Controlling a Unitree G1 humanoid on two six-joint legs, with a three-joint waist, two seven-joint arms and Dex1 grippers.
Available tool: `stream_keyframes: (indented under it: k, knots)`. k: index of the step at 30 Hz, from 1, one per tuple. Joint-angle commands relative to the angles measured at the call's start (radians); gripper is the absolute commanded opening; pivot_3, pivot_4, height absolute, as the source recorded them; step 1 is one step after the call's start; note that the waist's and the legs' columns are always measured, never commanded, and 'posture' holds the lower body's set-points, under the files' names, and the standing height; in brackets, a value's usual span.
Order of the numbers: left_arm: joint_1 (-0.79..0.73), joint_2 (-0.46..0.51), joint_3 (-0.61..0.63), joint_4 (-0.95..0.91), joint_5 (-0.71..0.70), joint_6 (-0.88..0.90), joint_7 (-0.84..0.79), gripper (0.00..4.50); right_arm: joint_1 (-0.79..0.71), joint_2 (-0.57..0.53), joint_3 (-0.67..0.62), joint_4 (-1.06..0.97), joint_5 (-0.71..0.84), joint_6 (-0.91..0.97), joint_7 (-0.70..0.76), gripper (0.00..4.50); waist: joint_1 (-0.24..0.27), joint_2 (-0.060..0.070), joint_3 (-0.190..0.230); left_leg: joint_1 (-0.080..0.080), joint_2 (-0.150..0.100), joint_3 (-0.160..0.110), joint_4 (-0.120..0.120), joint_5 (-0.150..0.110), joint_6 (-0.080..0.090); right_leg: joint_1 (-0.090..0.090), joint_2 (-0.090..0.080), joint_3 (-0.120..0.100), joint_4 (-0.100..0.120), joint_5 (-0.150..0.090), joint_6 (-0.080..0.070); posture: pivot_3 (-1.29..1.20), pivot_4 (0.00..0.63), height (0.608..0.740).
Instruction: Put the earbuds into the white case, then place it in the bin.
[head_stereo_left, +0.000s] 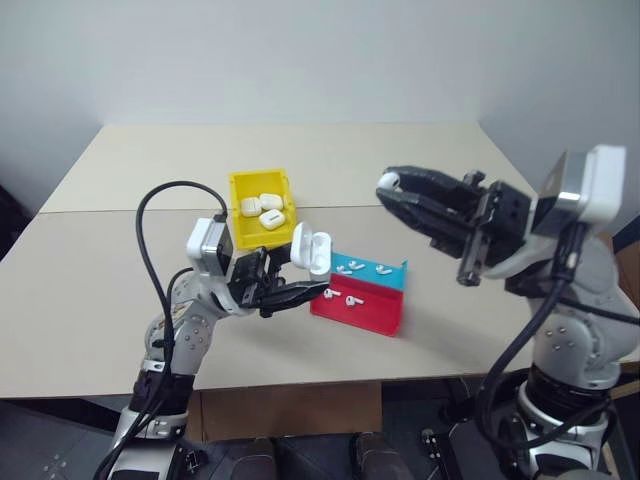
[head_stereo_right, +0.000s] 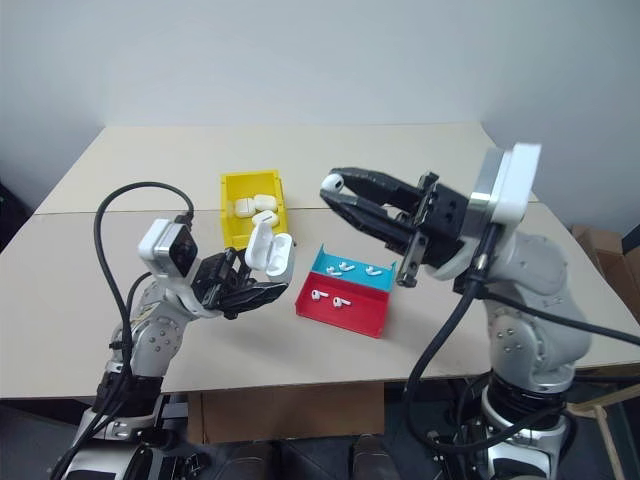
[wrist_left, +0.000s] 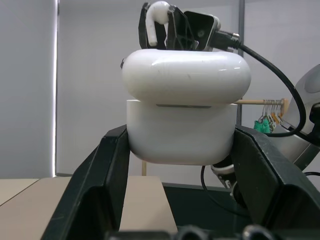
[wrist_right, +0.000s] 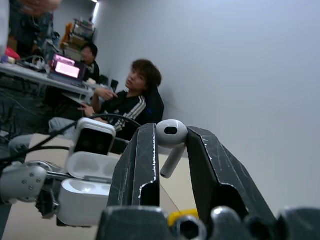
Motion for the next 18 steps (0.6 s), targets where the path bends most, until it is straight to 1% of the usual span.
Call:
stream_keyframes:
  k: [1, 6, 18]
  knots:
    - [-0.037, -0.018, 0.001, 0.013, 0.013, -0.008, -0.027, 2.76, 0.003, 0.018, 0.043, 0.034, -0.029, -0.145, 0.019, 0.67, -0.002, 0.0, 0.0, 0.0, 0.0, 0.0, 0.0, 0.0, 0.0, 0.0, 0.0, 0.0, 0.0, 0.0, 0.0, 0.0, 0.15, 0.74]
    - [-0.041, -0.016, 0.013, 0.007, 0.016, 0.003, -0.034, 2.76, 0.014, 0.041, 0.123, 0.11, -0.086, -0.291, 0.044, 0.67, -0.004, 0.0, 0.0, 0.001, 0.0, 0.0, 0.0, 0.0, 0.0, 0.0, 0.0, 0.0, 0.001, 0.0, 0.0, 0.0, 0.15, 0.74]
    - [-0.041, -0.018, 0.012, 0.012, 0.048, -0.006, -0.055, 2.76, -0.019, 0.055, 0.252, 0.241, -0.133, -0.43, 0.074, 0.67, -0.003, 0.0, 0.0, 0.001, 0.0, 0.0, 0.0, 0.0, 0.0, 0.0, 0.0, 0.0, 0.0, 0.0, 0.0, 0.0, 0.15, 0.74]
